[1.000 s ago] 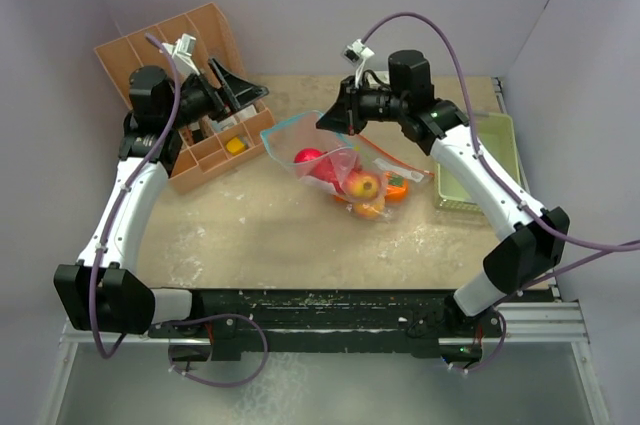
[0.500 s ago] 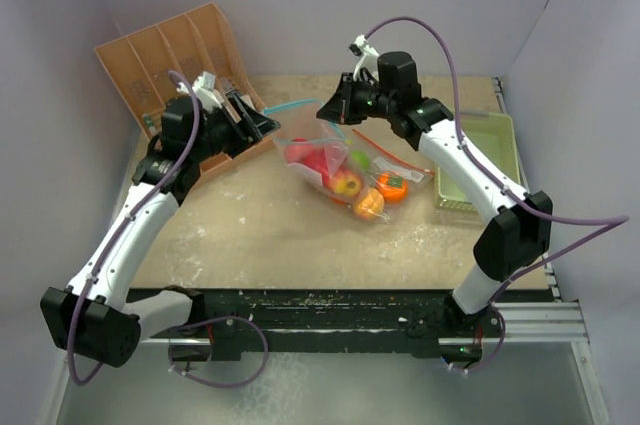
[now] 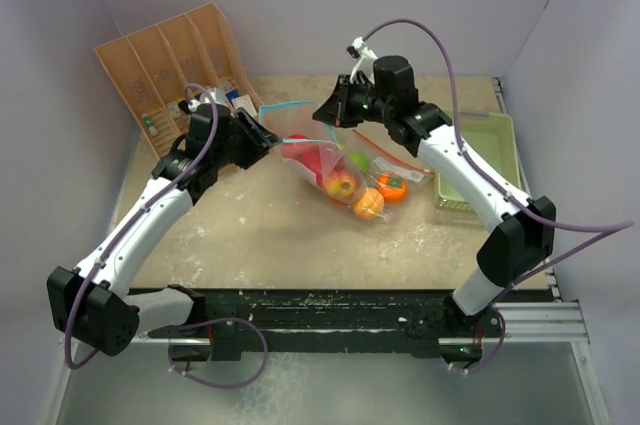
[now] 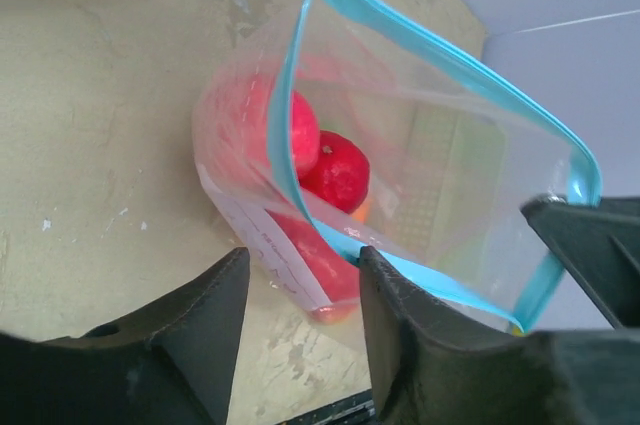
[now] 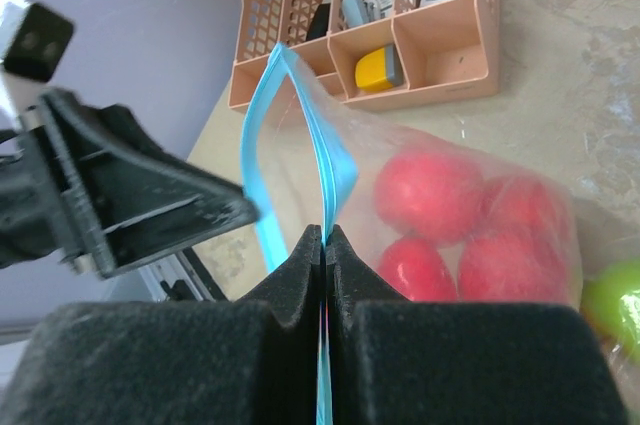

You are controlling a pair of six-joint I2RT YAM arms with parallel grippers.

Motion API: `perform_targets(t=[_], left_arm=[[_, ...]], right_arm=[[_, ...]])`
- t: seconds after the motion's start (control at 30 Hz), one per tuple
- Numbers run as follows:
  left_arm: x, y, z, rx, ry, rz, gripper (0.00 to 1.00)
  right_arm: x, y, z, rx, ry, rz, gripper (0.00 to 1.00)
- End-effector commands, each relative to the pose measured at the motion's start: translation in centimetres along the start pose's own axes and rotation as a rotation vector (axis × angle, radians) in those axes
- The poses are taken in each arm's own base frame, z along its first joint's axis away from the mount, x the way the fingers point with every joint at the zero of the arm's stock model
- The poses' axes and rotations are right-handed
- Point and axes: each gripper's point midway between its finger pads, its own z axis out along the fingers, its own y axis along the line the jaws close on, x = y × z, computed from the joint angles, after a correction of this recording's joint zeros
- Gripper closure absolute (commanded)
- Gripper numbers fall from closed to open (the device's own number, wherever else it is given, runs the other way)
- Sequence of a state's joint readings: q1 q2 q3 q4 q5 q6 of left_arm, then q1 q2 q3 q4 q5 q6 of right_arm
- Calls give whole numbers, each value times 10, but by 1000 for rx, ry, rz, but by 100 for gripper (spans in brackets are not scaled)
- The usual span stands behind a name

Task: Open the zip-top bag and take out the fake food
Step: Open the zipper of the food storage bag at the center of the board.

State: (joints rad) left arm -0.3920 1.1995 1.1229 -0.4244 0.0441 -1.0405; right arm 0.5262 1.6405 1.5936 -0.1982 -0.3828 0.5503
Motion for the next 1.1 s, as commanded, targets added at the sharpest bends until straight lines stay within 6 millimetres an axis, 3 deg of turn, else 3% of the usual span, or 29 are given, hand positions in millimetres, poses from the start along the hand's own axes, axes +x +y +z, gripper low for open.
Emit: perform_targets(t=[0.0, 0.07, 0.17, 0.3, 0.53, 0.63, 0.7, 0.8, 0.93, 1.0, 1.07], left_arm=[[-11, -19, 8, 55, -38, -25, 61], [-9, -23, 11, 84, -26, -24, 84], [-10, -28, 8, 98, -26, -19, 100], [-29, -38, -14, 95, -91, 41, 100], [-69, -55, -60, 12, -195, 231, 100], [-82, -52, -68, -57, -217, 315, 100], [-83, -40, -65, -131, -202, 363, 100], [-72, -20, -50, -216, -114, 415, 100], [-34, 3, -14, -220, 33, 410, 100], [-16, 12, 0, -220, 66, 403, 100], [2, 24, 13, -250, 104, 410, 100]], right_arm=[[-25, 29, -29, -50, -111, -38, 100], [-25, 29, -32, -41, -112, -36, 100], [-28, 31, -34, -43, -119, -39, 100], [-30, 42, -31, -78, -116, -46, 100], [-8, 97, -9, -213, -40, -97, 100], [-1, 101, -5, -240, -20, -93, 100], [12, 101, -5, -269, 10, -68, 100], [31, 74, -3, -230, 28, -16, 100], [65, 32, 0, -134, 85, 24, 100], [80, 14, -1, -90, 121, 30, 86], [91, -5, -4, -18, 157, 14, 63]])
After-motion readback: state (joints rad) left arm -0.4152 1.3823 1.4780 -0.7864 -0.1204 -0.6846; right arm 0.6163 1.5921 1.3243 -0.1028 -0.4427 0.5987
